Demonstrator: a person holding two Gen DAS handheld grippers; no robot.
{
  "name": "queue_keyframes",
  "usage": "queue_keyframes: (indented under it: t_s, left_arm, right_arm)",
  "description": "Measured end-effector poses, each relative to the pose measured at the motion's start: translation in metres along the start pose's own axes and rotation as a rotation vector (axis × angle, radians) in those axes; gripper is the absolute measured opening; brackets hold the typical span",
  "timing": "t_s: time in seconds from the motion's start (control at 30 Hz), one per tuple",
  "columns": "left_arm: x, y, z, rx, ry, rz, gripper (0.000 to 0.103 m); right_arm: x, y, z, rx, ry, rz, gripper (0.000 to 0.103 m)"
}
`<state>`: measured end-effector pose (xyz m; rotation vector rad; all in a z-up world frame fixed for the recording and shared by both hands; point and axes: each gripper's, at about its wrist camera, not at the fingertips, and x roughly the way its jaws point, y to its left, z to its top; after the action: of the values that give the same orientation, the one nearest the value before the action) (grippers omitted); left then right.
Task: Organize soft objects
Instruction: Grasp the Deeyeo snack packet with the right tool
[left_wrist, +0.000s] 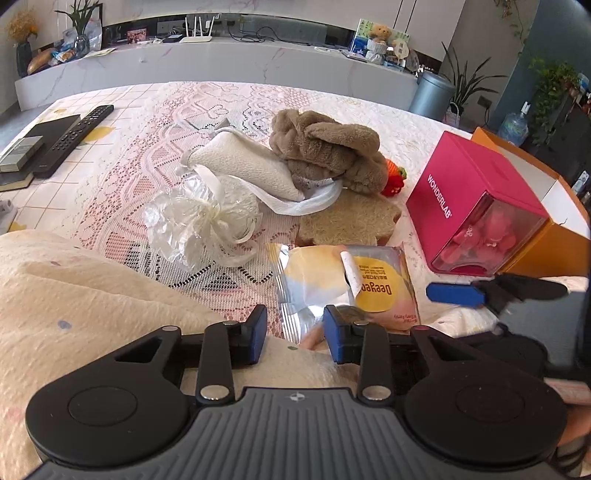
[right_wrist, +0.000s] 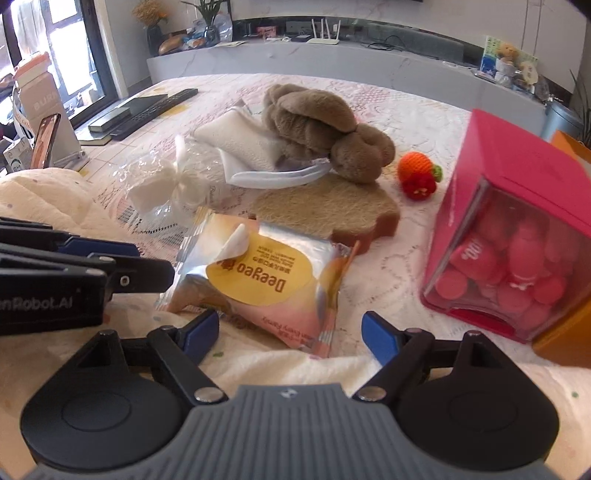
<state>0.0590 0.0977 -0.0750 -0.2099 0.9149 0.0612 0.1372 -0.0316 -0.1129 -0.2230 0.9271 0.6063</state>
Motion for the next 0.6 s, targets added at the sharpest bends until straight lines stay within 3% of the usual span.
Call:
queue_keyframes:
  t_s: [0.13,0.4,0.6]
  left_arm:
    - [0.004,0.002,0.002,-0.018,0.007,0.01,0.036]
    - [0.005,0.0,0.002,-0.01,0.011,0.021,0.036]
    - [0.002,0.002,0.001,-0.02,-0.003,0.004,0.036]
  right_arm:
    - [0.015,0.002,0.006,0.005,0.017,0.017,0.087]
    - [0.012,0.011,0.003,-0.041,-0.018,0.025,0.056]
    - [0.001,0.015,0.001,-0.069,-0.046,0.003,0.041]
